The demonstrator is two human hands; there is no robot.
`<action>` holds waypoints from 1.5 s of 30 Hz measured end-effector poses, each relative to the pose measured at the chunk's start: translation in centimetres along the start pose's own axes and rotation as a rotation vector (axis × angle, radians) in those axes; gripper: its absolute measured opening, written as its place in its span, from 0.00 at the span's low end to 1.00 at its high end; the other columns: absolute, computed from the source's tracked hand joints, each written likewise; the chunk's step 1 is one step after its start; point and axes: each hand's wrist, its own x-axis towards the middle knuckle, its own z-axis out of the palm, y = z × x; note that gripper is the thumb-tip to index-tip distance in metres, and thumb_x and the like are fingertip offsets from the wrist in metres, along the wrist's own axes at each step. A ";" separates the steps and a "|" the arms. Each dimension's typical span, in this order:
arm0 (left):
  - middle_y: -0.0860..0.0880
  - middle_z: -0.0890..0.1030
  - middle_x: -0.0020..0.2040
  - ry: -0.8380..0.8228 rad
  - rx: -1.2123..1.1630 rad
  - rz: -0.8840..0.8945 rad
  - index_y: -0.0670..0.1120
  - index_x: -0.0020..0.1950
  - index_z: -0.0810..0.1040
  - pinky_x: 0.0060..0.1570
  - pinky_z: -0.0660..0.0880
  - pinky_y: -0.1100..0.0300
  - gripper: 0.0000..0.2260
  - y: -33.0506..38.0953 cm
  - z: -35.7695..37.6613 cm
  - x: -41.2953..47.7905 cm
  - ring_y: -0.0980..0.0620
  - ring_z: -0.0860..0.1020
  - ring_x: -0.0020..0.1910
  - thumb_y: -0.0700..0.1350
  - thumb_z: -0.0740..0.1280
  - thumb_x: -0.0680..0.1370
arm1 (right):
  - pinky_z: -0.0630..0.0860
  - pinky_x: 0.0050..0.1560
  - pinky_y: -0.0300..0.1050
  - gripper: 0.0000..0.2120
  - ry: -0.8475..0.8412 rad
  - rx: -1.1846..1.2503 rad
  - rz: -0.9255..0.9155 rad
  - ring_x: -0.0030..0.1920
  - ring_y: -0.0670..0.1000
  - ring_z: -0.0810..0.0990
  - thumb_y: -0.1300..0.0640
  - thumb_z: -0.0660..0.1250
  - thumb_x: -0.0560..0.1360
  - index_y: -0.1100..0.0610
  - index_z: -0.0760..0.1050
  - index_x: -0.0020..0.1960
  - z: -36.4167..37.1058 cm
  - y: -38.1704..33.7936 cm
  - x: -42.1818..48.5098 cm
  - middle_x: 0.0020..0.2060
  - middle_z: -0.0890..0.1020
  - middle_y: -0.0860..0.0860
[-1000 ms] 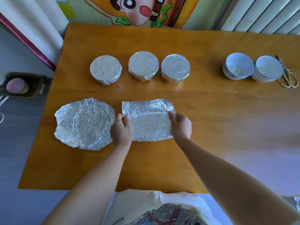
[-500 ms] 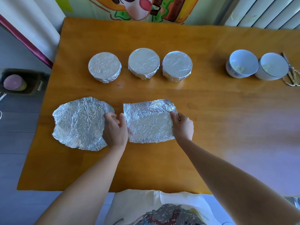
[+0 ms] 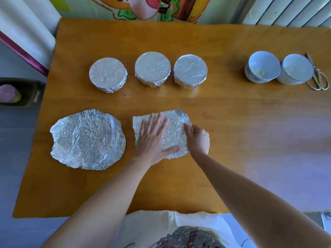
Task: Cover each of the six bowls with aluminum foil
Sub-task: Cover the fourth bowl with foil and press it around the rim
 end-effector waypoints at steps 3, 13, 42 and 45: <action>0.47 0.39 0.82 -0.066 0.021 0.004 0.46 0.82 0.41 0.77 0.36 0.46 0.55 -0.3 -0.5 0.1 0.46 0.38 0.80 0.82 0.42 0.66 | 0.59 0.31 0.48 0.26 -0.024 0.022 0.015 0.30 0.54 0.62 0.43 0.61 0.80 0.55 0.59 0.29 0.2 0.2 0.1 0.24 0.66 0.49; 0.42 0.42 0.82 -0.096 -0.023 -0.009 0.40 0.81 0.40 0.79 0.43 0.45 0.65 -0.8 -0.8 -0.2 0.45 0.43 0.81 0.85 0.50 0.60 | 0.64 0.33 0.47 0.25 -0.219 0.105 -0.003 0.29 0.52 0.67 0.45 0.60 0.80 0.54 0.63 0.28 0.7 1.1 1.3 0.24 0.70 0.51; 0.46 0.31 0.80 -0.229 -0.223 0.100 0.46 0.76 0.25 0.75 0.36 0.53 0.66 -4.3 -1.4 -1.9 0.47 0.37 0.80 0.86 0.50 0.57 | 0.44 0.78 0.52 0.70 -0.687 -0.420 -0.841 0.78 0.47 0.35 0.33 0.78 0.57 0.50 0.31 0.78 -0.6 -1.5 1.7 0.78 0.35 0.48; 0.48 0.31 0.80 -0.226 -0.294 0.092 0.48 0.77 0.26 0.74 0.36 0.56 0.62 -4.6 -1.3 -1.9 0.51 0.36 0.79 0.85 0.50 0.60 | 0.44 0.78 0.47 0.71 -0.656 -0.440 -0.844 0.78 0.46 0.39 0.38 0.81 0.56 0.52 0.33 0.78 -0.8 -1.5 1.5 0.79 0.39 0.48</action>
